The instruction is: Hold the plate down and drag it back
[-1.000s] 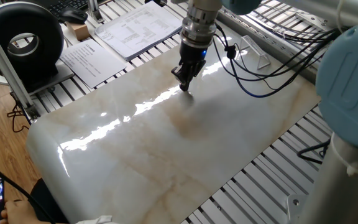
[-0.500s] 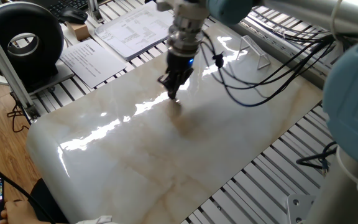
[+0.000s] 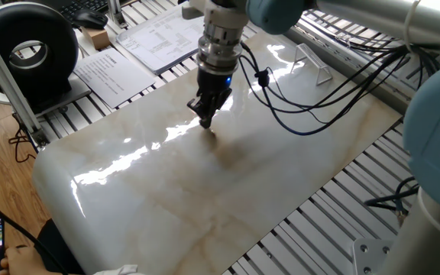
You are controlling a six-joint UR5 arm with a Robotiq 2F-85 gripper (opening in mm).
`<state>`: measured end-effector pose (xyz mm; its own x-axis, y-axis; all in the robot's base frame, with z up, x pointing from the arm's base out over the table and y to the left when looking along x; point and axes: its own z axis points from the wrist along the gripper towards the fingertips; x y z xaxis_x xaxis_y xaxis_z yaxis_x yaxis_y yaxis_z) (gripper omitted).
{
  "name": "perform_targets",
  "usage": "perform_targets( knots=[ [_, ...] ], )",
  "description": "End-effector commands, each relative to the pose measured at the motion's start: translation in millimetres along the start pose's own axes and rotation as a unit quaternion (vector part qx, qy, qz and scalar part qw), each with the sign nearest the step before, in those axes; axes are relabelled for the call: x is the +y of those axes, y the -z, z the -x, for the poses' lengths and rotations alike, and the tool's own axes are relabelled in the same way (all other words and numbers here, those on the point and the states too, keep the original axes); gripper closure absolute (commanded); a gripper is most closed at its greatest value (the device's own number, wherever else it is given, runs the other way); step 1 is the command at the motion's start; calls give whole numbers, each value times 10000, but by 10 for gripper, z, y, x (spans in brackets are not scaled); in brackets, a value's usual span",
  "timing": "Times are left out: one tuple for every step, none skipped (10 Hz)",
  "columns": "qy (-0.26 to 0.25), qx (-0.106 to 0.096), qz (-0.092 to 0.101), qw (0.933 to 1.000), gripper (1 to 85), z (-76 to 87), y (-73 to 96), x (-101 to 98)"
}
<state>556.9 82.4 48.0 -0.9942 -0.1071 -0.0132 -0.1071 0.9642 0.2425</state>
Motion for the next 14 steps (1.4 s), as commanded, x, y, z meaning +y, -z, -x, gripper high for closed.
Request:
perform_targets(
  knots=[
    [-149,-80,38,9998,847,42,-89,288],
    [-141,-86,22,9999,847,55,-109,283],
    [-103,-83,-9,9999,847,63,-139,255],
    [-95,-107,-3,9999,847,83,-163,253],
    [-118,-114,-11,9999,847,90,-179,248],
    [-227,-26,-64,9997,847,45,-189,223],
    [-236,14,-176,9996,800,18,-175,179],
    [-168,27,-214,9996,540,4,-141,192],
    [-145,14,-230,9996,467,9,-111,214],
    [-98,-9,-217,9997,463,14,-88,228],
    [-75,-16,-218,9997,463,10,-52,223],
    [-7,28,-244,9997,490,-28,34,178],
    [67,93,-252,9996,520,-104,157,111],
    [179,150,-306,9993,570,-218,306,-24]
  ],
)
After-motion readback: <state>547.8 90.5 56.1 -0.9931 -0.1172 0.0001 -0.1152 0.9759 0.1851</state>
